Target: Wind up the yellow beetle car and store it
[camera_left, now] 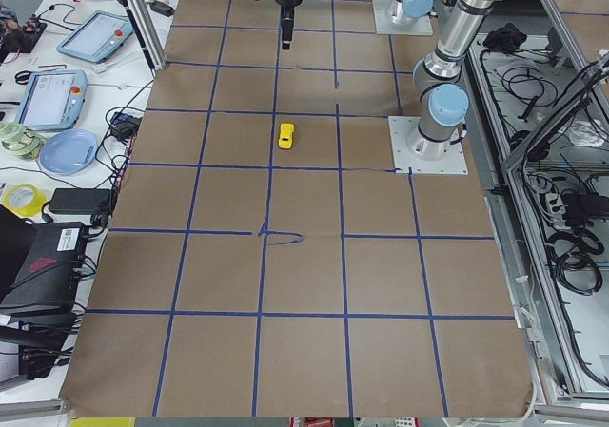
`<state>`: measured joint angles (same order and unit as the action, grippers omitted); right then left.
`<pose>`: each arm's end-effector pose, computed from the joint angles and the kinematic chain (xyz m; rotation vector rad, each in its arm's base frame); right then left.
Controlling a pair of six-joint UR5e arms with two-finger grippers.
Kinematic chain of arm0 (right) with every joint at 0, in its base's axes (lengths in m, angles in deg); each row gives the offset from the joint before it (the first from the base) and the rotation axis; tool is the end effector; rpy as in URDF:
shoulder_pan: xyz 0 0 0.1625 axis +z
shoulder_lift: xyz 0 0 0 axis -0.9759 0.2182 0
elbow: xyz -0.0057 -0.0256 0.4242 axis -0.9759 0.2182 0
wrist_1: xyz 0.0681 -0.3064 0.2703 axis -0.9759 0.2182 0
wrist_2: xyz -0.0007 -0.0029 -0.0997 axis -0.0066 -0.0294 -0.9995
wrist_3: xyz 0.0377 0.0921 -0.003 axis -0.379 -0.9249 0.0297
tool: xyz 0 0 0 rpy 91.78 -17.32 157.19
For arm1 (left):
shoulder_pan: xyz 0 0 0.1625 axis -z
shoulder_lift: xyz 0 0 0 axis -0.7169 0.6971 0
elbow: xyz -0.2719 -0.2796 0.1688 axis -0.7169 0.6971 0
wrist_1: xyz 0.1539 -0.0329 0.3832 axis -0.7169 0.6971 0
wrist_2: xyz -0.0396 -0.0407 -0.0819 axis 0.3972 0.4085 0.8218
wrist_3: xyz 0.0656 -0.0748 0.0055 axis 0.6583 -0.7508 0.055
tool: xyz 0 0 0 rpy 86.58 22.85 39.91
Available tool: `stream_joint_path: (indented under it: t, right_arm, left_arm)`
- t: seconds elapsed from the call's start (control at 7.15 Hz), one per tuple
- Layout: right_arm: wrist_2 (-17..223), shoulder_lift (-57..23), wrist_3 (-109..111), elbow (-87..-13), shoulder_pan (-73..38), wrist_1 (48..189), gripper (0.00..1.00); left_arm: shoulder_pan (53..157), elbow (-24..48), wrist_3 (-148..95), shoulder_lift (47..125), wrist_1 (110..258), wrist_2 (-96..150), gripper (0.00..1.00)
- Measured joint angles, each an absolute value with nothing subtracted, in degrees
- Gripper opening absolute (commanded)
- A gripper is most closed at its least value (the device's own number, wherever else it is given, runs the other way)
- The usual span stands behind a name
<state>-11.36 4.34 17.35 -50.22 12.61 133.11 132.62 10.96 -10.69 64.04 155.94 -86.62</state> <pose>0.1304 -0.4839 0.4703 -0.0067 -3.1119 -0.0283 -0.1027 -0.4862 0.5136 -0.0603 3.0984 -0.1149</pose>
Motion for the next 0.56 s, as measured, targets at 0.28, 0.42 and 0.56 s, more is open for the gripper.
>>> stream_joint_path:
  t: [0.28,0.42,0.56]
  right_arm:
    - [-11.44,4.5,17.35,-50.73,12.55,133.1,1.0]
    - [-11.48,4.63,17.35,-50.96,12.53,133.12,1.0]
    - [-11.51,4.69,17.35,-51.09,12.53,133.11,1.0]
  left_arm:
    - [132.69,10.96,-10.74,64.03,155.91,-86.53,1.0]
    - [132.75,10.94,-10.75,64.01,155.91,-86.36,1.0]
    - [132.78,10.92,-10.75,63.99,155.91,-86.2,1.0]
